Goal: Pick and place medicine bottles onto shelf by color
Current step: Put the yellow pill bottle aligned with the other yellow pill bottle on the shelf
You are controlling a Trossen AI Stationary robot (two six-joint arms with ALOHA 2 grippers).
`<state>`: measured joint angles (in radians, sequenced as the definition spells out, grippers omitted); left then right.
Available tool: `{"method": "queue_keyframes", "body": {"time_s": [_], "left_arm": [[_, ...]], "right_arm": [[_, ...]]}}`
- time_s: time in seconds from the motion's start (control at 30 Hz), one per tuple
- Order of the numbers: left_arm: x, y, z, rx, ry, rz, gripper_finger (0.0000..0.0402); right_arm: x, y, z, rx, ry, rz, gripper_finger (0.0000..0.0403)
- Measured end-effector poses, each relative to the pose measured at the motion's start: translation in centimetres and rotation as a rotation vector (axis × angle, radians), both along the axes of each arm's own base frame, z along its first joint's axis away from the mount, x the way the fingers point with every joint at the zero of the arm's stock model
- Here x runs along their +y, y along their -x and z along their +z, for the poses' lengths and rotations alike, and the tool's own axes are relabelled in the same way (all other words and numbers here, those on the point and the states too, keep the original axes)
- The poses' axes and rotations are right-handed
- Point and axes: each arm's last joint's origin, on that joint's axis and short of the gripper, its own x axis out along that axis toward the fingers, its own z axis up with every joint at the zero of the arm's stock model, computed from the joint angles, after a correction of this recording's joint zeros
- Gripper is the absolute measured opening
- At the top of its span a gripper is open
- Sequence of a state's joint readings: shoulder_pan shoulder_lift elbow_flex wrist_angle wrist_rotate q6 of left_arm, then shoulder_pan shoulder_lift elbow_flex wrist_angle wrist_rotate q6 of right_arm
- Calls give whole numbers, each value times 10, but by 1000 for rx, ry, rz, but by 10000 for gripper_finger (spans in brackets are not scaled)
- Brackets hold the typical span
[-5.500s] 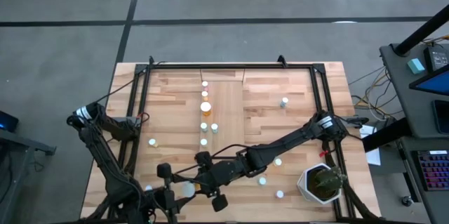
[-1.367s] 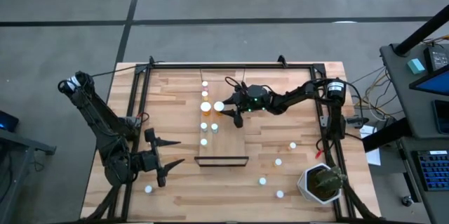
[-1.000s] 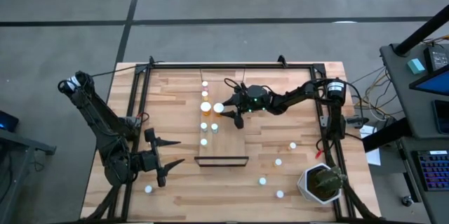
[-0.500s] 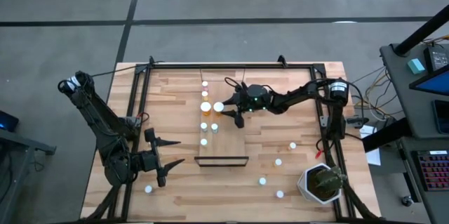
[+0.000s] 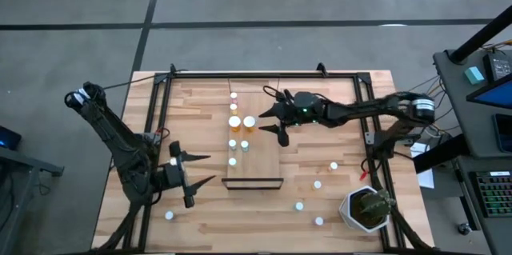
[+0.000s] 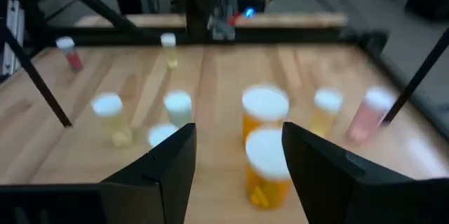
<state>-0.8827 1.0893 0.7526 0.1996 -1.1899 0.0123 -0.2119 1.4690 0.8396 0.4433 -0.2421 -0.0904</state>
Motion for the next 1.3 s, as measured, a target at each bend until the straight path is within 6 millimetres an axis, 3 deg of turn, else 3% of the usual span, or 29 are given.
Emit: {"method": "queue_keyframes", "body": {"time_s": [0.33,0.43,0.57,0.7,0.8,0.9,1.07,1.3], "left_arm": [[27,-13,23,23,206,-21,256],[43,-14,25,135,332,15,256],[68,-4,22,438,621,153,256],[84,20,0,791,866,550,256],[82,27,-27,960,998,798,256],[75,23,-53,1051,1086,820,256],[78,27,-84,1120,1042,907,256],[80,28,-97,1081,992,922,255]], "right_arm": [[41,37,63,-107,140,33,201],[45,44,70,-117,155,47,201],[48,48,72,-102,175,67,201],[48,47,71,-99,198,70,201],[48,47,71,-100,219,75,201],[48,47,71,-106,222,76,201],[48,47,72,-115,234,78,201],[48,47,73,-122,235,77,201]]}}
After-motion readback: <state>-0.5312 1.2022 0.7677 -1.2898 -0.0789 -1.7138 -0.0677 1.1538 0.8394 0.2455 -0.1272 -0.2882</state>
